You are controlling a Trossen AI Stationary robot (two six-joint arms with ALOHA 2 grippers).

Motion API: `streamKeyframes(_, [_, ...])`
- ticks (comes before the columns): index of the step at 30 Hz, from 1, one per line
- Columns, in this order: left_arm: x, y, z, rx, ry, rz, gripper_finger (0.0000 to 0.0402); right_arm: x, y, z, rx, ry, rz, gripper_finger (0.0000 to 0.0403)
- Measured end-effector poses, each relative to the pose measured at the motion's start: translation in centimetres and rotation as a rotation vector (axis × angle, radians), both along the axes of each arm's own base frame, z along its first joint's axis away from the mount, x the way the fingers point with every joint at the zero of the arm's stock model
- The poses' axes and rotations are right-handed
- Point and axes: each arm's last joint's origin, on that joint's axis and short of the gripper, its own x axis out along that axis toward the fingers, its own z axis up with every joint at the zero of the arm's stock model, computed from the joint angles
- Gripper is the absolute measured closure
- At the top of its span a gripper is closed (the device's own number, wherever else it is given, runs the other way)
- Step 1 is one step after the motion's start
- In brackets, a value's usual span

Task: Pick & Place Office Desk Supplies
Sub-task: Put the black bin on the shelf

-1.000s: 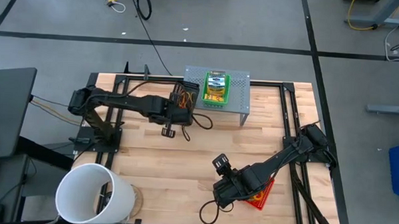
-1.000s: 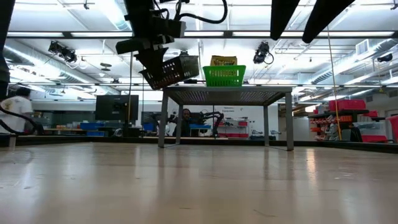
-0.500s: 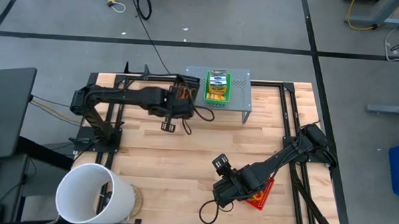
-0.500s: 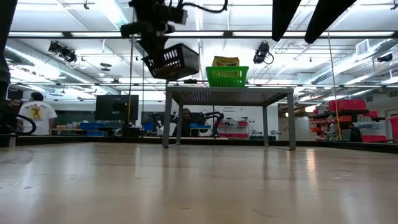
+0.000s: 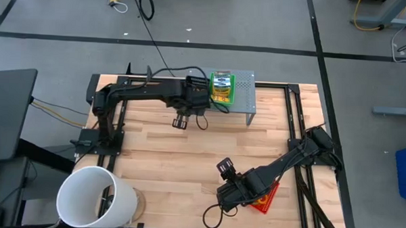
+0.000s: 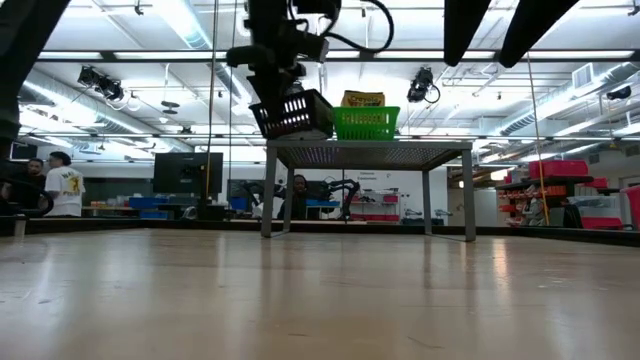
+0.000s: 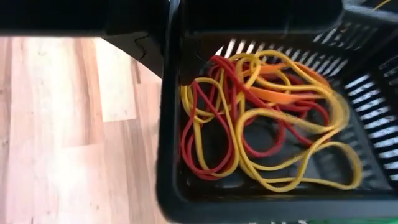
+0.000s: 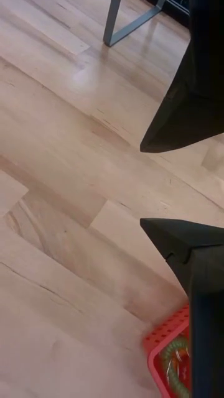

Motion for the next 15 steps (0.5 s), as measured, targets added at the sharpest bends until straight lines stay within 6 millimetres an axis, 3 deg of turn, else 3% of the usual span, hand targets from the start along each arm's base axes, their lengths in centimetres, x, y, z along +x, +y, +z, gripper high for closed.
streamKeyframes(8, [1.2, 0.8, 0.0, -0.003, 0.030, 0.000, 0.0398, -0.1, 0.1, 0.0, 0.008, 0.003, -0.006, 0.0213])
streamKeyframes(15, [1.1, 1.5, 0.1, -0.006, 0.034, 0.013, 0.0383, -0.1, 0.1, 0.0, 0.012, 0.005, -0.007, 0.0213])
